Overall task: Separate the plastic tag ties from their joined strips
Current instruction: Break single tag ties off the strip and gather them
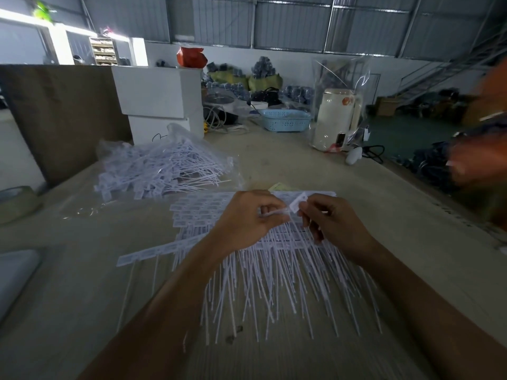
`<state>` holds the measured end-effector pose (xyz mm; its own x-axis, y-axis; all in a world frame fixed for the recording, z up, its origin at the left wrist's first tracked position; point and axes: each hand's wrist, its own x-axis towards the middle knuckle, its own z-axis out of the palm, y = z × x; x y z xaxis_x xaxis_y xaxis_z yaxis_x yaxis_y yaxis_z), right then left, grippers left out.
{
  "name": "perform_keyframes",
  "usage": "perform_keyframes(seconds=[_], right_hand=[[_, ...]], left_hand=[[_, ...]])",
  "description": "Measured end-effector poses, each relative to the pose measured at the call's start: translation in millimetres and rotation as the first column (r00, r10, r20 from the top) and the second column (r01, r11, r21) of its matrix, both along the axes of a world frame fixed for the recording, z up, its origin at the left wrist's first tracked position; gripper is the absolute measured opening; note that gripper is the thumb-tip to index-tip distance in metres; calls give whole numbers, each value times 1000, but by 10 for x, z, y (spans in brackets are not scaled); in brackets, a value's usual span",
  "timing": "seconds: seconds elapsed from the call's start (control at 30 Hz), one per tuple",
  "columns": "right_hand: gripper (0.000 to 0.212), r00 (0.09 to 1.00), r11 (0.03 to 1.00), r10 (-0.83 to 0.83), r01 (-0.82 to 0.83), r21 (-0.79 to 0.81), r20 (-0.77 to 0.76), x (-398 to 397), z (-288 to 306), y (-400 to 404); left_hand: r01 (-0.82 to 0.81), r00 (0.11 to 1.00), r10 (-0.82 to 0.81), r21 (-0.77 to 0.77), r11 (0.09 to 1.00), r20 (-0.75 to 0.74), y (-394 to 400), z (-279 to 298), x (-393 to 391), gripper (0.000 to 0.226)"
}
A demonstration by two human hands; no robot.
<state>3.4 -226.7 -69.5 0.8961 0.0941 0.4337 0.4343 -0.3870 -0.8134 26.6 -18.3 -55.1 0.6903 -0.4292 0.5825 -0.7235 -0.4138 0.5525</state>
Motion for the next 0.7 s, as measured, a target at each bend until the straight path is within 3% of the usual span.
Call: perform_keyframes(seconds=[0.17, 0.3, 0.47, 0.57, 0.7], right_hand=[[28, 947, 931, -316, 322, 172, -66, 57, 62, -158], [33, 976, 983, -137, 156, 100, -170, -8, 102, -84], [56, 926, 983, 137, -83, 164, -353, -115, 49, 171], [39, 928, 981, 135, -76, 179, -347, -120, 20, 201], [39, 925, 947, 152, -35, 320, -348, -71, 13, 130]], left_hand=[[92, 995, -92, 5, 996, 44, -9, 11, -45, 22], [16, 998, -13, -50, 999, 56, -60, -1, 6, 28], [-14, 999, 17, -86, 996, 31, -106, -106, -19, 36], [33, 999, -33, -92, 995, 3, -101, -98, -14, 32], [55, 998, -54, -43, 998, 19, -5, -47, 19, 27]])
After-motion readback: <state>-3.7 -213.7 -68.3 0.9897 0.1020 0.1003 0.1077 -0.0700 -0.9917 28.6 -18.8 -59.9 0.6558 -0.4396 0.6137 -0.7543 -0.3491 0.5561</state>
